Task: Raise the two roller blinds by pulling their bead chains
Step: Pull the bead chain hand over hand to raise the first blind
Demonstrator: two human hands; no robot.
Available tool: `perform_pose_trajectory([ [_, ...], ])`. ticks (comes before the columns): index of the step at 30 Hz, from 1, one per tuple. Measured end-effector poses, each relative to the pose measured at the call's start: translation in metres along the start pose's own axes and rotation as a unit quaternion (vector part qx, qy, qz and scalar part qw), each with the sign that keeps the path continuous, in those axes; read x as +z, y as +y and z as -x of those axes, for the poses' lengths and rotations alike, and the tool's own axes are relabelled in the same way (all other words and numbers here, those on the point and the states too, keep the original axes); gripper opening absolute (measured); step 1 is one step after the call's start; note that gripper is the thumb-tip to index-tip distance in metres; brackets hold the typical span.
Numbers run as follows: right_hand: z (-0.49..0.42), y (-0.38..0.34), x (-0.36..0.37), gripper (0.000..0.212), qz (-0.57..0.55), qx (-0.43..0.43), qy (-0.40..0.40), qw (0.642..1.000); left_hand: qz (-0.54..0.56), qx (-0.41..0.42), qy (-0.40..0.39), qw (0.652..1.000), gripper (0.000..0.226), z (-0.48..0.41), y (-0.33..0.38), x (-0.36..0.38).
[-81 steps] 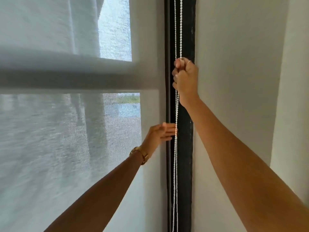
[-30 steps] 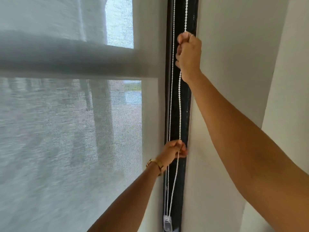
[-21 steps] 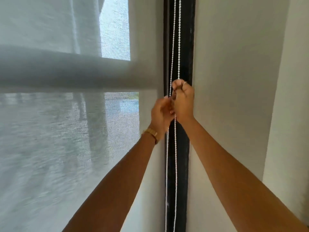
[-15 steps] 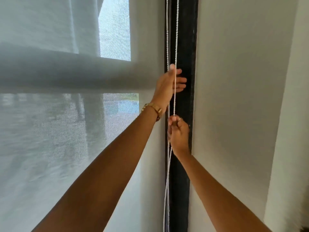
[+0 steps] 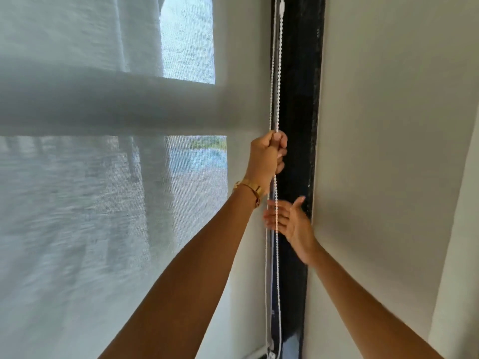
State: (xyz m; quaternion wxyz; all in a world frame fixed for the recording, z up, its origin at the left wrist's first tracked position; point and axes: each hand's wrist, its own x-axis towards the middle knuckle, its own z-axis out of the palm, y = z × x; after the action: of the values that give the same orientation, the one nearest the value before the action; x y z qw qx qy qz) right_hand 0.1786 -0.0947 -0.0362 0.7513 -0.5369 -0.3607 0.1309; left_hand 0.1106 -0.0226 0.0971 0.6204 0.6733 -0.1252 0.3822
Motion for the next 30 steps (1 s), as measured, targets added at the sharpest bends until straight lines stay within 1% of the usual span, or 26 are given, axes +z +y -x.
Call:
perform_pose_trajectory([
  [1, -0.006, -0.015, -0.001, 0.076, -0.005, 0.002, 0.001, 1.000, -0.006, 0.000, 0.006, 1.000, 0.039, 0.008, -0.008, -0.003],
  [4, -0.023, -0.067, 0.003, 0.070, -0.004, -0.026, -0.007, 1.000, -0.020, 0.005, 0.008, 1.000, 0.039, 0.034, -0.032, -0.007],
  [8, -0.045, -0.137, 0.026, 0.071, 0.025, -0.071, -0.024, 0.997, -0.019, -0.035, -0.035, 0.999, 0.039, 0.065, -0.060, -0.009],
  [10, -0.049, -0.167, 0.044, 0.065, 0.018, -0.095, -0.025, 0.995, -0.013, -0.048, -0.052, 0.997, 0.040, 0.077, -0.073, -0.012],
  [12, -0.051, -0.189, 0.060, 0.055, 0.015, -0.120, 0.007, 0.993, -0.020, -0.054, -0.061, 0.996, 0.040, 0.086, -0.085, -0.016],
  [14, -0.052, -0.201, 0.072, 0.042, 0.046, -0.151, 0.060, 0.986, -0.029, -0.061, -0.062, 0.996, 0.040, 0.093, -0.095, -0.020],
  [16, -0.050, -0.201, 0.081, 0.029, 0.078, -0.180, 0.085, 0.977, -0.036, -0.070, -0.067, 0.995, 0.043, 0.101, -0.105, -0.023],
  [17, -0.047, -0.196, 0.084, 0.029, 0.088, -0.197, 0.095, 0.972, -0.039, -0.077, -0.075, 0.993, 0.046, 0.105, -0.110, -0.025],
  [19, -0.039, -0.181, 0.085, 0.037, 0.077, -0.235, 0.119, 0.962, -0.048, -0.097, -0.107, 0.988, 0.051, 0.110, -0.117, -0.029],
  [20, -0.035, -0.173, 0.085, 0.039, 0.059, -0.248, 0.122, 0.959, -0.057, -0.113, -0.134, 0.983, 0.049, 0.109, -0.116, -0.032],
  [22, -0.025, -0.160, 0.085, 0.039, 0.030, -0.258, 0.119, 0.958, -0.099, -0.160, -0.218, 0.958, 0.037, 0.100, -0.109, -0.038],
  [23, -0.019, -0.154, 0.084, 0.039, 0.023, -0.262, 0.116, 0.958, -0.106, -0.187, -0.250, 0.944, 0.030, 0.092, -0.104, -0.041],
  [24, -0.013, -0.149, 0.083, 0.039, 0.017, -0.267, 0.114, 0.957, -0.095, -0.210, -0.267, 0.936, 0.028, 0.082, -0.096, -0.045],
  [25, -0.008, -0.143, 0.082, 0.039, 0.011, -0.273, 0.114, 0.955, -0.066, -0.221, -0.263, 0.937, 0.031, 0.070, -0.086, -0.048],
  [26, -0.003, -0.136, 0.079, 0.039, 0.007, -0.276, 0.118, 0.954, -0.027, -0.215, -0.241, 0.946, 0.035, 0.058, -0.073, -0.050],
  [28, 0.005, -0.121, 0.073, 0.038, 0.022, -0.274, 0.144, 0.951, 0.040, -0.172, -0.182, 0.967, 0.038, 0.034, -0.040, -0.048],
  [30, 0.011, -0.102, 0.068, 0.039, 0.028, -0.260, 0.159, 0.952, 0.074, -0.124, -0.151, 0.978, 0.033, 0.010, -0.003, -0.041],
])
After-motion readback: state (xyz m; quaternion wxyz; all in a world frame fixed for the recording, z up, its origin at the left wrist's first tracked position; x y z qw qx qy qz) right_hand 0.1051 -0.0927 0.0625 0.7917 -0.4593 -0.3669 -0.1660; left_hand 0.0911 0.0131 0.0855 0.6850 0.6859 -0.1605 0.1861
